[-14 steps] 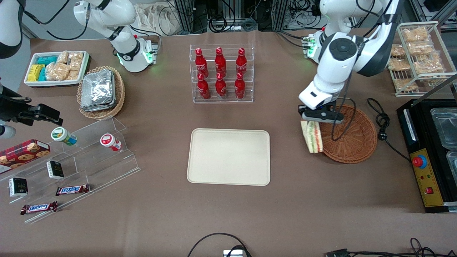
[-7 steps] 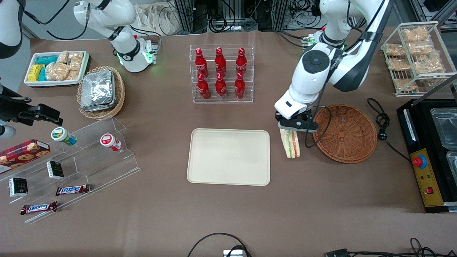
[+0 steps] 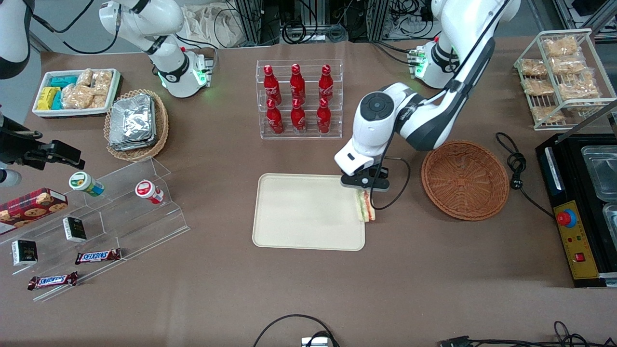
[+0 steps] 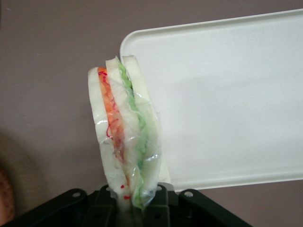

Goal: Place sandwich from basket to tray
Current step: 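Lift the sandwich and carry it with the left gripper to the tray, then lower the sandwich onto the cream tray and open the left gripper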

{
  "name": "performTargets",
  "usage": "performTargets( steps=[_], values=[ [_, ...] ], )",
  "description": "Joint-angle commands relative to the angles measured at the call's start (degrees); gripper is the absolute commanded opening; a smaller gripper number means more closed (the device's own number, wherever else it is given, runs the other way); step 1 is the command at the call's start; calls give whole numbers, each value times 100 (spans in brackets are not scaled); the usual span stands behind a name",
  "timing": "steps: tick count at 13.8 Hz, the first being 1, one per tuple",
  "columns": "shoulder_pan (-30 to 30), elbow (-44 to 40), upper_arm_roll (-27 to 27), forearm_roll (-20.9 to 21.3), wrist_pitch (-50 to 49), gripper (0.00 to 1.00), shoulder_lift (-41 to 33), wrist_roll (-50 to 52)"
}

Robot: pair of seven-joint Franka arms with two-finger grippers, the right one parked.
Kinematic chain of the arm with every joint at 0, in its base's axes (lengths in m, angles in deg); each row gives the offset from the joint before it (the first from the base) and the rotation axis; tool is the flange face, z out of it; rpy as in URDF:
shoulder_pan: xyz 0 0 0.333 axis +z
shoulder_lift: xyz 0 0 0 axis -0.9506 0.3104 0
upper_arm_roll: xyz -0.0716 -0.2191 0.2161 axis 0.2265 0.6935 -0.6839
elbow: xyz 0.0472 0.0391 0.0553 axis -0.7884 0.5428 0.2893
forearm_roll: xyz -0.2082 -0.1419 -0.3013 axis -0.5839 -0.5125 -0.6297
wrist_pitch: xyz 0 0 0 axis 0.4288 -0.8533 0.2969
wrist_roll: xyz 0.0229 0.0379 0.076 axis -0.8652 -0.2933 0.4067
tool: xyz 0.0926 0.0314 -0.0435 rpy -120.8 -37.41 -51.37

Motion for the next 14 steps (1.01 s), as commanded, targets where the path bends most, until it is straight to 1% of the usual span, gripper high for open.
performTargets(
  steps=[1,3,5,7,8,14],
  values=[
    [-251,-639,-24,168,-142,0,558,251],
    [-340,-728,-33,291,-125,0,787,357],
    [-383,-947,-33,510,-98,0,1086,567],
    [-436,-974,-33,765,-81,0,1288,673],
    [-445,-974,-33,818,-20,0,1359,673],
    [-472,-956,-33,836,-1,0,1491,665]
  ],
)
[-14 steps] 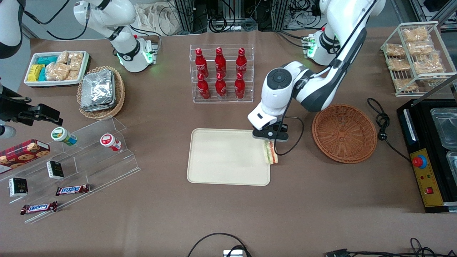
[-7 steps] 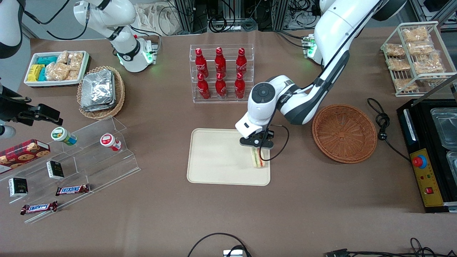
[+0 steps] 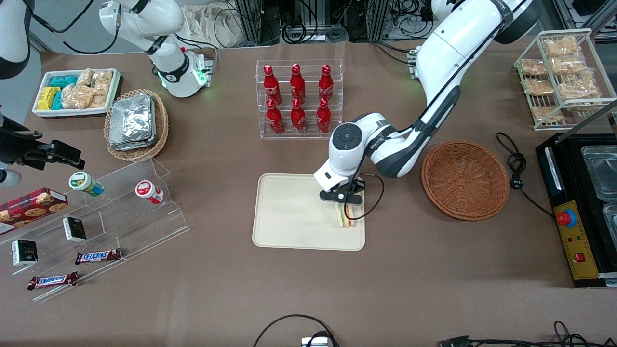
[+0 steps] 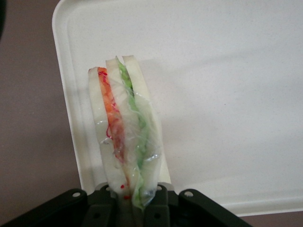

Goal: Place sandwich from basket to tray
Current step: 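Lower the sandwich onto the cream tray and open the left gripper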

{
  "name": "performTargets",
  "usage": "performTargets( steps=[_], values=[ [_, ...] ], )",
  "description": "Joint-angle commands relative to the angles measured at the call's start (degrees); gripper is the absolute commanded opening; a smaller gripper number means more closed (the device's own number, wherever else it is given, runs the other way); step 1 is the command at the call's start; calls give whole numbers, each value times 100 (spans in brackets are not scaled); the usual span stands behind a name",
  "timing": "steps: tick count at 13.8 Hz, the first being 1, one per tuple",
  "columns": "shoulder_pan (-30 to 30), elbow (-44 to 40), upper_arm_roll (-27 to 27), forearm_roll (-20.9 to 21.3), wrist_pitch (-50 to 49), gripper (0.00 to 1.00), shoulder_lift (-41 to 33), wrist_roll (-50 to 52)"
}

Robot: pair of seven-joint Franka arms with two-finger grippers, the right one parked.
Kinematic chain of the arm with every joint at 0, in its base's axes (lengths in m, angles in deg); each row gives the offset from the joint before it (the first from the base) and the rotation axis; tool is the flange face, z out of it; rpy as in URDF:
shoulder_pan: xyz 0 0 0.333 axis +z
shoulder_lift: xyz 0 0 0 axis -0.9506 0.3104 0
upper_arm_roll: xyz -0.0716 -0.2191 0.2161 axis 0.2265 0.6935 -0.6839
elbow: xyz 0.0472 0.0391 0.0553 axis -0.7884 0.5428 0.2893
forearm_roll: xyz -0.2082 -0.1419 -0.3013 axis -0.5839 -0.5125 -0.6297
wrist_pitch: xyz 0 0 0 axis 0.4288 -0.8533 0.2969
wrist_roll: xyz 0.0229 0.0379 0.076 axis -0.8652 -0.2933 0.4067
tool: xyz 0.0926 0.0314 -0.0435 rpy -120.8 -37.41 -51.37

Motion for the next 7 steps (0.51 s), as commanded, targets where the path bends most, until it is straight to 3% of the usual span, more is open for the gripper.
performTargets(
  steps=[1,4,5,7],
  values=[
    [-91,-160,-29,138,-35,2,100,141],
    [-143,-160,-46,138,-35,17,161,150],
    [-152,-160,-46,138,-35,33,170,150],
    [-196,-169,-55,147,-35,81,196,141]
  ],
)
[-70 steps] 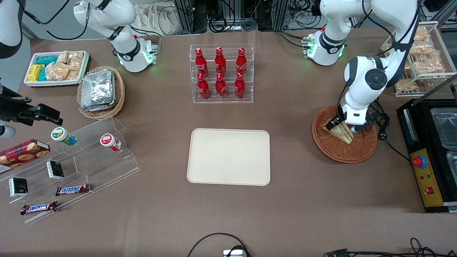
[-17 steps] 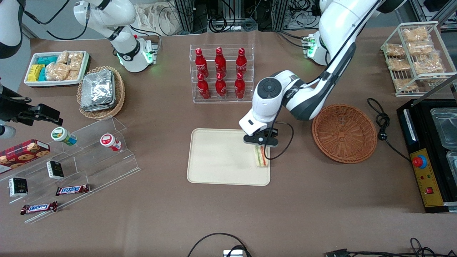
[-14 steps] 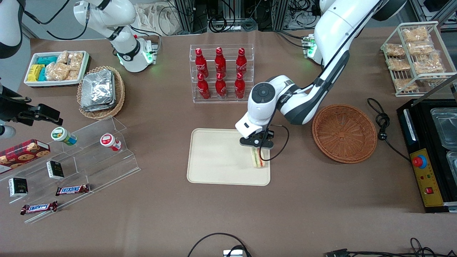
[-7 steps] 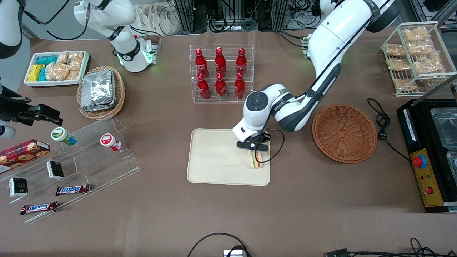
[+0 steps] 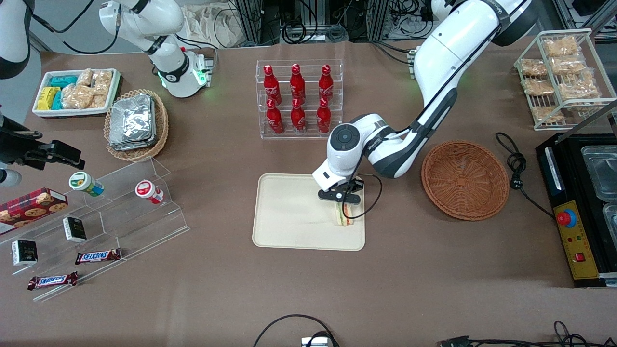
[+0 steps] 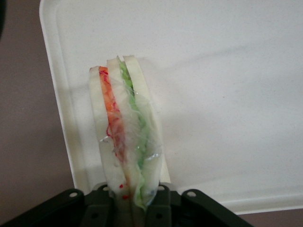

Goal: Place sandwich from basket to tray
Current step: 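Lower the sandwich onto the cream tray and open the left gripper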

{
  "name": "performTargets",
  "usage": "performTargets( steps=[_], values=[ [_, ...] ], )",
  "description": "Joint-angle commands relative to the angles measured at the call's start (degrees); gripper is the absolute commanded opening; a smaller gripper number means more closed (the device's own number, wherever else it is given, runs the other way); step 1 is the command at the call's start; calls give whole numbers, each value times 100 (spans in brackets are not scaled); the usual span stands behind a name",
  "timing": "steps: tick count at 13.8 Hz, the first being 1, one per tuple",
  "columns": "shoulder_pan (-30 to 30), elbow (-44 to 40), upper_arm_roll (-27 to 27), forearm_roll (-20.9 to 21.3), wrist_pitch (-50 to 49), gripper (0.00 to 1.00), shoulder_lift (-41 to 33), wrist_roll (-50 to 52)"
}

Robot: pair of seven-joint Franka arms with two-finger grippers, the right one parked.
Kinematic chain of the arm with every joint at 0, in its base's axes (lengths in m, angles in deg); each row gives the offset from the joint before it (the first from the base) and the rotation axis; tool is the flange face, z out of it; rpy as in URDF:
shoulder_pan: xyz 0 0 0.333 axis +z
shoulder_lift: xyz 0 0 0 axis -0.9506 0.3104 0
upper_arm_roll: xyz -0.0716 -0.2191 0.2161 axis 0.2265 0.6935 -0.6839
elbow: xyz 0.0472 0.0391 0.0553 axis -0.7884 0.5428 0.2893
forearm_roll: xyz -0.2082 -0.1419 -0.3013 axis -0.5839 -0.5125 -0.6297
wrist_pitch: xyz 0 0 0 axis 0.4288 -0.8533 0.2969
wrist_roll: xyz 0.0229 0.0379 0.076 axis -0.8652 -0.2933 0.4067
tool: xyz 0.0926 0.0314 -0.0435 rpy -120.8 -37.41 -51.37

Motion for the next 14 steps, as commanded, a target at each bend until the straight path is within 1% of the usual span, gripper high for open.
performTargets(
  steps=[1,4,9,12,14],
  values=[
    [-130,-175,-53,139,-35,100,139,141],
    [-121,-210,-53,218,-35,100,95,141],
    [-60,-604,-53,122,-307,100,-37,158],
    [-51,-1210,-44,86,-886,100,-37,684],
    [-51,-1658,-44,95,-1456,100,-46,808]
  ],
)
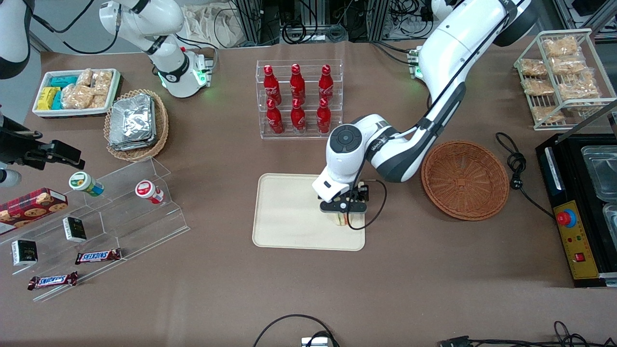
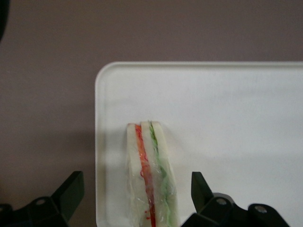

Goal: Place sandwich from basket to tray

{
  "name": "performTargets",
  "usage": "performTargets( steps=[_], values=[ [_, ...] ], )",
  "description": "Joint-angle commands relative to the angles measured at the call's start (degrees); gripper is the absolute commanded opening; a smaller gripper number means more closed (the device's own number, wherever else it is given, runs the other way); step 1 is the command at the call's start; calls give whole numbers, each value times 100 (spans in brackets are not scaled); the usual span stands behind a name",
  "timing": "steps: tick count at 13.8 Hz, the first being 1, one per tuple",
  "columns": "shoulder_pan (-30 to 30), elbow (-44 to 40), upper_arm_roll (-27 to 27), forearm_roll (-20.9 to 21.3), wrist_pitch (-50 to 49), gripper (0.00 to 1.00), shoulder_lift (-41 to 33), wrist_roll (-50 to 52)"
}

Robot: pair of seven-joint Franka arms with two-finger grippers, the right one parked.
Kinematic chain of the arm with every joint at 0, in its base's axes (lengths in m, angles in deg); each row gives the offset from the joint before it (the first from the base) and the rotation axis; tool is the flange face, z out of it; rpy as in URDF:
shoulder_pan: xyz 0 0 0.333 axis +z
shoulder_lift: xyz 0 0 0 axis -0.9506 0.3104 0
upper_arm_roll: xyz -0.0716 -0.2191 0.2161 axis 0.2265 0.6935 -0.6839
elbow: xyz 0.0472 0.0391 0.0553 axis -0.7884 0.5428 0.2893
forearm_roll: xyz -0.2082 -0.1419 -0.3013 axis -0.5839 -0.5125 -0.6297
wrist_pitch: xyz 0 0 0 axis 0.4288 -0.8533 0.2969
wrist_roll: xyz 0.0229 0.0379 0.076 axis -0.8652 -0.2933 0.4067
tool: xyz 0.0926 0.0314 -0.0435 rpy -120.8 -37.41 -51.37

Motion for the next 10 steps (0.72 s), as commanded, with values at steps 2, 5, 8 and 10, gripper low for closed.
performTargets(
  steps=[2,5,8,10],
  values=[
    [34,-814,-10,25,-1179,100,-92,167],
    [368,-939,-10,17,-1499,100,-320,131],
    [746,-939,7,-53,-1805,100,-654,122],
    [948,-913,7,-71,-2069,100,-839,79]
  ],
)
